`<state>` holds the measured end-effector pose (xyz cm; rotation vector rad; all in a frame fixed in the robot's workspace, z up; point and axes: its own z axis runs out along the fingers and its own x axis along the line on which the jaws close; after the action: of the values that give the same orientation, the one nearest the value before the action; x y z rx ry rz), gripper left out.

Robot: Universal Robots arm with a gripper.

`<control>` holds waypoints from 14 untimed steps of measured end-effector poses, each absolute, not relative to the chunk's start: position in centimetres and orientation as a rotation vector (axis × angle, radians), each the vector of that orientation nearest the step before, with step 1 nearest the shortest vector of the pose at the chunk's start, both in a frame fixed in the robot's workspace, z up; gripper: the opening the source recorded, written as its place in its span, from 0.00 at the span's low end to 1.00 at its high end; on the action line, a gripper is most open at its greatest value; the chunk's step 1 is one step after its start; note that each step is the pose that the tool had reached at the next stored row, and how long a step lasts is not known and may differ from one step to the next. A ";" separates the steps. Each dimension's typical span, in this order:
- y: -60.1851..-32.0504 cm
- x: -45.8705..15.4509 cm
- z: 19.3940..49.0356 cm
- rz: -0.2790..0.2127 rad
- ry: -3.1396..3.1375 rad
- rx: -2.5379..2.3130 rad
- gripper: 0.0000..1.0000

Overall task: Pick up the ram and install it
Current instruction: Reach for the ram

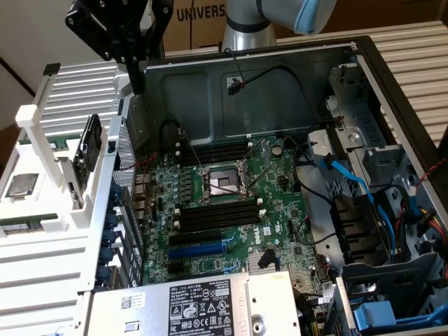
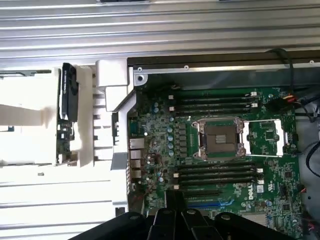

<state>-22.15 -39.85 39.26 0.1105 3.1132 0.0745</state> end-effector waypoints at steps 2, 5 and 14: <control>-39.8 -23.9 39.3 0.075 3.113 0.110 0.11; -39.8 -25.3 39.3 0.075 3.113 0.110 0.11; -39.8 -29.4 39.3 0.075 3.113 0.110 0.11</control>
<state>-29.43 -39.84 39.26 0.1104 3.1126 0.0746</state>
